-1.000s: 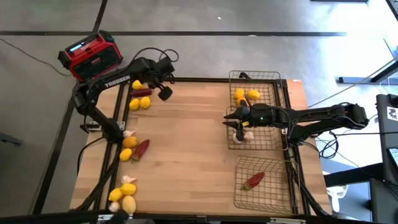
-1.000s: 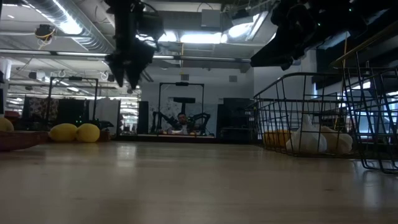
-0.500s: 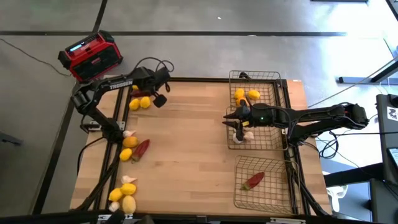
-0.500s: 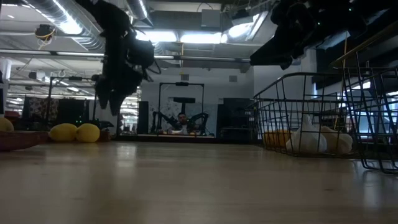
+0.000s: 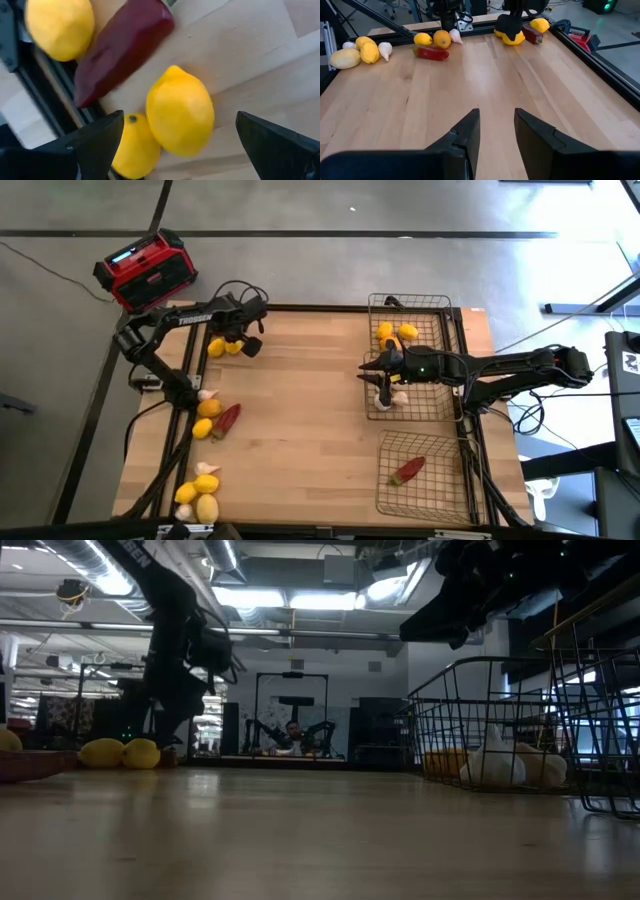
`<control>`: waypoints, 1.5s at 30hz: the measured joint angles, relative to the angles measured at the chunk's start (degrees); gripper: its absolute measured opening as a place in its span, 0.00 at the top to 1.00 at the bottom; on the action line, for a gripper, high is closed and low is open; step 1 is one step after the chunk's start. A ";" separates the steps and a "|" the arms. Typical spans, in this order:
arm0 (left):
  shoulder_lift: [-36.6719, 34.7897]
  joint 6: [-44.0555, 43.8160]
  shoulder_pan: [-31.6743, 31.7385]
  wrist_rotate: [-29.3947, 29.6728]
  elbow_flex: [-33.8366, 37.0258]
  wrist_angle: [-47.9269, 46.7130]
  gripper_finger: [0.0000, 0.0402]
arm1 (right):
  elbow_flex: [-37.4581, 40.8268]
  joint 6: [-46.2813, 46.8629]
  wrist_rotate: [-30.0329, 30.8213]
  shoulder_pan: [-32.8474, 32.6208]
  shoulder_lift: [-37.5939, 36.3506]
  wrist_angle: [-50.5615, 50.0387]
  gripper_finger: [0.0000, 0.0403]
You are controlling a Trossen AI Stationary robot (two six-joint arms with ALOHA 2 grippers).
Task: Sort produce into baskets
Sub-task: Put the yellow lemon into the top wire basket
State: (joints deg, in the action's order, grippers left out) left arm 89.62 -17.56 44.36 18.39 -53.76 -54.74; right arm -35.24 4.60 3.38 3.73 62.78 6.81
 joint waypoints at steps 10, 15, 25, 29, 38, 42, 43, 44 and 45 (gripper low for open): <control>0.04 -0.93 1.06 -1.30 3.57 2.37 0.06 | 0.00 0.00 0.00 0.00 0.00 -0.04 0.70; 0.97 0.23 2.32 -1.49 5.14 5.66 0.11 | 0.00 -0.02 0.00 0.00 0.00 -0.04 0.70; 3.92 4.62 2.73 -4.77 5.46 7.57 0.34 | 0.00 -0.02 0.00 0.00 0.00 -0.07 0.70; 3.96 7.28 1.35 -4.11 5.49 7.79 0.43 | 0.00 -0.02 0.00 0.00 0.00 -0.07 0.70; 3.60 11.72 -4.07 -4.68 4.15 7.45 0.43 | 0.00 -0.17 0.01 0.04 0.00 -0.07 0.70; 1.84 12.15 -6.93 -4.39 2.82 7.80 0.44 | 0.00 -0.07 0.02 0.04 0.00 -0.07 0.70; 1.17 12.20 -7.78 -4.40 2.49 8.14 0.45 | 0.00 0.45 0.00 0.04 0.00 -0.07 0.70; 0.35 12.22 -8.66 -4.49 2.13 8.41 0.45 | 0.00 0.92 0.00 0.02 0.00 -0.07 0.70; -0.50 12.33 -9.48 -4.72 1.63 8.43 0.46 | 0.00 1.07 0.00 0.02 0.00 -0.07 0.70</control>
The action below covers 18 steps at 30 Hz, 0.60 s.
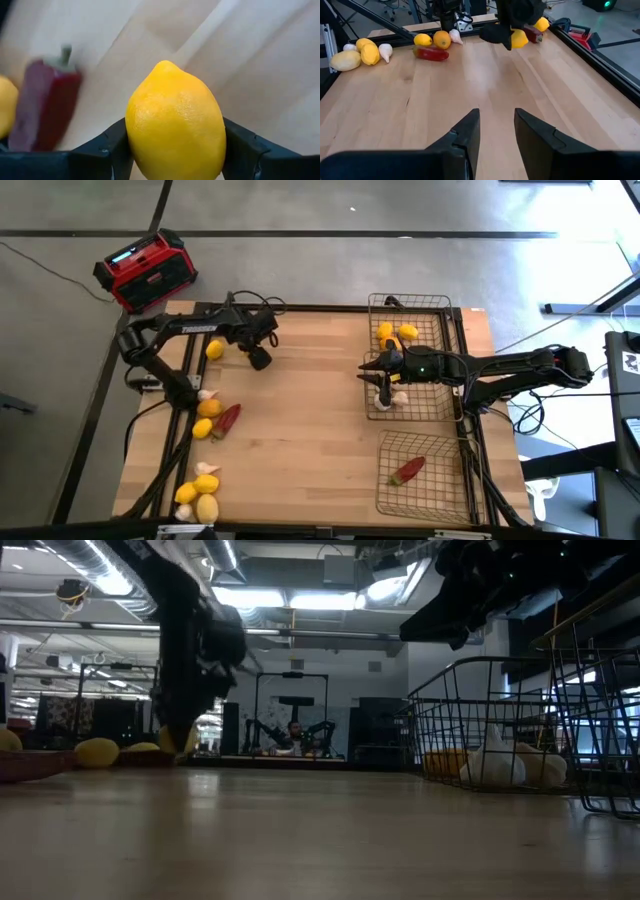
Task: Sort produce into baskets
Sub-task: Put the yellow lemon into the top wire basket
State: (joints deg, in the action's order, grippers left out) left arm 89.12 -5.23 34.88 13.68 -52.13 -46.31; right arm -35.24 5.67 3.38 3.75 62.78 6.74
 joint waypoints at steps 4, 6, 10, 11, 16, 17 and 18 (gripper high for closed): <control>-4.26 2.50 -3.30 -1.14 -1.51 0.85 0.45 | 0.00 0.35 0.00 0.02 0.00 0.71 0.70; -6.84 4.59 -5.39 -2.44 -2.25 2.68 0.45 | 0.02 0.55 0.00 0.02 0.00 2.04 0.70; -11.57 7.28 -9.03 -8.81 -3.09 6.47 0.45 | 0.02 0.48 0.00 -0.01 -0.02 5.32 0.66; -12.62 7.53 -9.80 -11.07 -3.13 7.44 0.45 | 0.02 0.48 -0.04 0.00 0.00 6.30 0.63; -15.56 7.50 -12.78 -24.35 -3.16 11.53 0.45 | 0.02 -0.14 -2.32 0.00 2.02 13.01 0.45; -15.72 7.40 -13.18 -26.88 -3.16 12.62 0.45 | 0.02 -0.88 -3.13 -0.01 2.66 14.13 0.41; -15.78 7.33 -13.69 -29.29 -3.16 13.40 0.45 | 0.02 -1.85 -3.92 0.00 3.57 15.90 0.37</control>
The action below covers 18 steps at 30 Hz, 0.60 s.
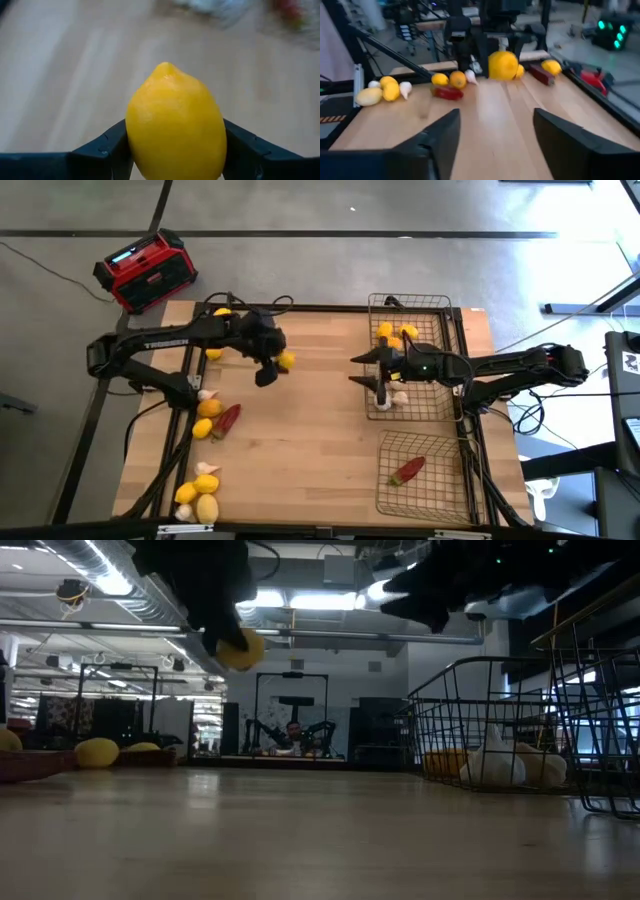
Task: Sort produce into baskets
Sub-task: Put the yellow lemon into the top wire basket
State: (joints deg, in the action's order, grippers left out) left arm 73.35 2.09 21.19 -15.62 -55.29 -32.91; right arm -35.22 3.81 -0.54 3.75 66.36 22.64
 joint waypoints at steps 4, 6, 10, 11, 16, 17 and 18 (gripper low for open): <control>0.31 -0.28 -1.95 -7.93 0.00 2.89 0.45 | -0.02 -5.57 -0.48 -0.02 4.20 7.37 0.27; 0.35 -0.24 -2.84 -10.49 0.00 3.61 0.45 | -0.09 -8.98 -0.36 -0.02 6.31 9.83 0.25; 0.45 -0.59 -4.26 -13.02 0.00 5.61 0.44 | -3.31 -14.77 -0.41 -0.02 10.50 10.09 0.24; 0.47 -0.58 -4.56 -13.13 0.00 6.06 0.44 | -4.48 -16.00 -0.59 -0.02 11.51 10.28 0.25; 0.48 -0.58 -5.50 -13.41 0.00 6.62 0.44 | -10.87 -21.67 -2.70 -0.83 16.27 6.94 0.29; 0.48 -0.44 -5.53 -13.44 0.00 6.72 0.44 | -12.38 -23.31 -2.75 -1.04 17.01 5.78 0.29; 0.48 -0.36 -5.53 -13.44 0.00 6.72 0.44 | -13.87 -25.16 -2.81 -1.47 17.81 4.71 0.30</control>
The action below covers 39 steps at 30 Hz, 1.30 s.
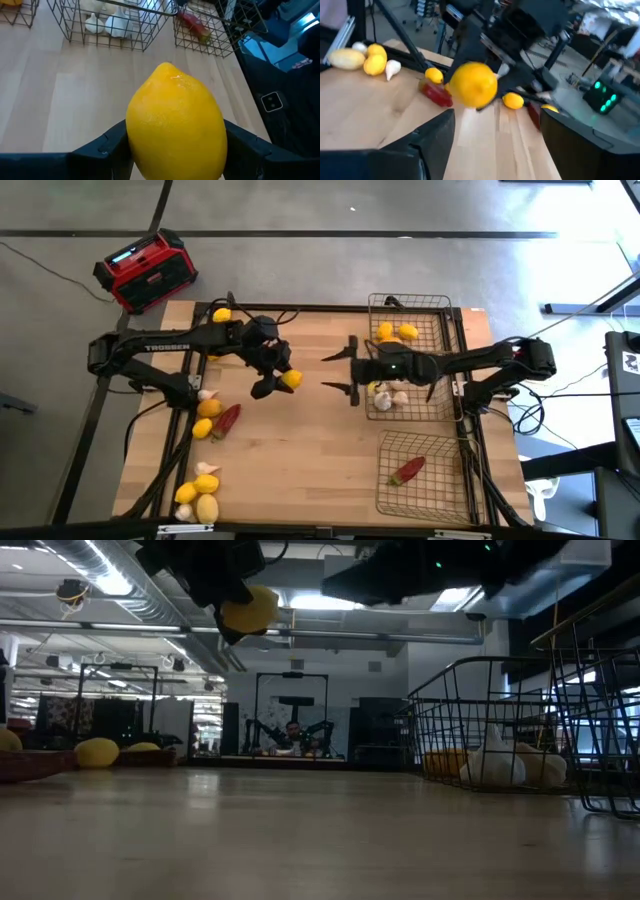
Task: Sort produce into baskets
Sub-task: Put the yellow lemon into the top wire basket
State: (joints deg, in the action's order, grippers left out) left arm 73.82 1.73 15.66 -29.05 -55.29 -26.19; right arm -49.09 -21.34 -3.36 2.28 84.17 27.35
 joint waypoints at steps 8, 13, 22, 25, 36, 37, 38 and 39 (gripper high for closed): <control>0.00 0.57 0.09 0.02 0.00 0.50 0.44 | -9.96 -11.14 -0.37 -1.97 5.15 -10.24 0.32; 0.00 0.53 0.07 -0.33 0.00 2.84 0.44 | -14.02 -13.72 0.68 -2.33 7.43 -14.11 0.32; 0.00 0.60 0.09 -0.82 0.00 5.78 0.44 | -14.83 -20.97 0.18 -2.32 7.71 -13.50 0.32; 0.04 0.55 0.11 -0.84 0.00 7.14 0.44 | -14.83 -21.39 -0.33 -2.32 7.71 -13.48 0.32; 3.51 -0.14 -1.16 -0.89 0.00 11.33 0.44 | -14.83 -22.71 -0.39 -2.27 8.01 -12.48 0.32; 4.02 -0.15 -1.14 -0.88 0.00 12.06 0.44 | -14.83 -22.71 -0.74 -2.27 8.01 -12.39 0.32; 4.18 -0.15 -1.12 -0.93 0.00 12.54 0.44 | -14.83 -22.70 -0.81 -2.27 8.01 -12.37 0.32; 4.22 -0.17 -1.09 -1.34 0.00 12.75 0.44 | -14.83 -22.66 -0.82 -2.27 8.05 -12.53 0.32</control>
State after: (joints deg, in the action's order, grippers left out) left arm 78.04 1.56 14.57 -30.40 -55.29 -13.44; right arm -63.92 -44.00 -4.17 0.01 92.22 14.82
